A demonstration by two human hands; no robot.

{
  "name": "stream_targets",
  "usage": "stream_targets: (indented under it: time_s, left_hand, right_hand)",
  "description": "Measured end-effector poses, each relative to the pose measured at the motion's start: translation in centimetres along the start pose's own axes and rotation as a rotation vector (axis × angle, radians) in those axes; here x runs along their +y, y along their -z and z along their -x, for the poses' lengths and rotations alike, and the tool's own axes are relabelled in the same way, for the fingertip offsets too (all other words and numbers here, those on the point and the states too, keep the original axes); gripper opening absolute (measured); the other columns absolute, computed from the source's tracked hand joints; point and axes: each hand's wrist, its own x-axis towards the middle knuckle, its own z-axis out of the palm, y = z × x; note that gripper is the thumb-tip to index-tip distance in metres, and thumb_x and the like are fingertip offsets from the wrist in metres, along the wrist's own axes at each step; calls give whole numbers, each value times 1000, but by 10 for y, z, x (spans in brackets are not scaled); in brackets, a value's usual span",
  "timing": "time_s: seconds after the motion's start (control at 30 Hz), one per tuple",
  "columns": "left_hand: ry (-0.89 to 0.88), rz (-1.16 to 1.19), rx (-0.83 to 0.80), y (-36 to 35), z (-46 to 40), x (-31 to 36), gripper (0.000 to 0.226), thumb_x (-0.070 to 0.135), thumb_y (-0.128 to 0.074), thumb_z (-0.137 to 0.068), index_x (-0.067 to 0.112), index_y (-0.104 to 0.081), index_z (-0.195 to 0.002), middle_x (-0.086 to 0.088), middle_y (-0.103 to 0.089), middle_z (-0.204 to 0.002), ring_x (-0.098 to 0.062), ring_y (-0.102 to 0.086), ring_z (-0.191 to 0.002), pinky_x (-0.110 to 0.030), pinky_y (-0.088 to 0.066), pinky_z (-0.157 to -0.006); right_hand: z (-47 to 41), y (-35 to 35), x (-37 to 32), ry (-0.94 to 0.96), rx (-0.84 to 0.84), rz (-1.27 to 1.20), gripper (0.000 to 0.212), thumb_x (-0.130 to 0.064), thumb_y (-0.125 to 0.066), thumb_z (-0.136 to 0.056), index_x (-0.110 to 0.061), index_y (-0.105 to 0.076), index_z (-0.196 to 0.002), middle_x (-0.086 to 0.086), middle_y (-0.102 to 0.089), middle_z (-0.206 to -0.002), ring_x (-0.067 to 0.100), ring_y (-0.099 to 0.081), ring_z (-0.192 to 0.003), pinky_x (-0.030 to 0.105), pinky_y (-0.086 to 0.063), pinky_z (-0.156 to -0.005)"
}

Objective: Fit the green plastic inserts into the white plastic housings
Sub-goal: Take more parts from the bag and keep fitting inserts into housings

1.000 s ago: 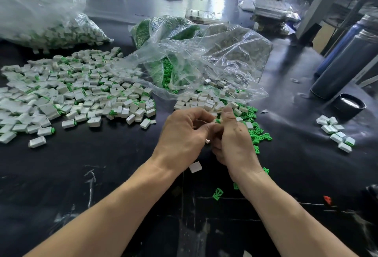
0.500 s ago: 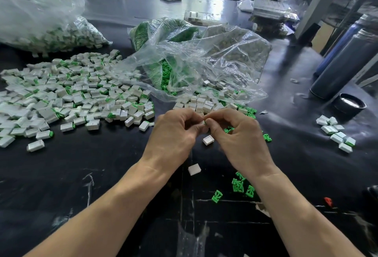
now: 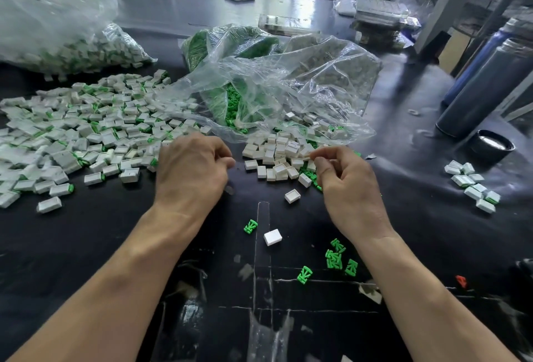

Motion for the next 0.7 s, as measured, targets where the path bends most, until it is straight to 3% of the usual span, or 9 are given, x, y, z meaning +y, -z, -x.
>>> stream_targets:
  time_s: [0.13, 0.23, 0.33, 0.43, 0.53, 0.7]
  left_hand:
    - [62, -171, 22, 3, -10, -10, 4, 33, -81, -85, 30, -78, -86, 6, -73, -92, -22, -63, -96, -39, -41, -88]
    - [126, -193, -15, 4, -13, -13, 6, 34, -80, -86, 31, -77, -89, 4, -74, -92, -25, -63, -99, -44, -44, -96]
    - [134, -207, -6, 6, -13, -15, 6, 36, -79, -87, 31, -76, -86, 2, -72, -93, -27, -63, -98, -45, -45, -95]
    - [116, -228, 34, 7, -13, -16, 5, 28, -73, -93, 30, -77, -94, -5, -69, -101, -32, -60, -102, -46, -42, -93]
    - [17, -153, 83, 3, -11, -10, 12, 19, -70, -94, 23, -78, -102, -5, -70, -101, -29, -62, -100, -49, -48, -93]
    - [-119, 68, -46, -10, 6, 10, 8, 22, -76, -91, 23, -77, -98, 7, -67, -92, -16, -61, -90, -45, -51, -95]
  right_hand:
    - [-4, 1, 3, -29, 12, -8, 10, -26, -69, -99, -30, -72, -90, -13, -68, -71, 0, -55, -58, 21, -43, -62]
    - [-5, 5, 4, -38, 33, 22, 16, -35, -75, -95, -34, -72, -79, -13, -71, -70, 1, -58, -59, 20, -45, -61]
    - [-7, 13, 4, -55, 40, 71, 21, -42, -70, -97, -31, -73, -80, -18, -68, -64, 2, -59, -59, 23, -46, -60]
    - [-11, 20, 5, -84, 40, 123, 20, -33, -64, -101, -26, -73, -85, -18, -64, -61, 1, -56, -57, 27, -45, -63]
    - [-14, 26, 4, -118, -11, 245, 10, -28, -67, -99, -29, -76, -94, -14, -73, -87, 12, -68, -88, 33, -53, -84]
    - [-12, 29, 0, -163, -98, 440, 10, -40, -79, -87, -34, -76, -80, -20, -65, -74, 10, -65, -81, 37, -56, -83]
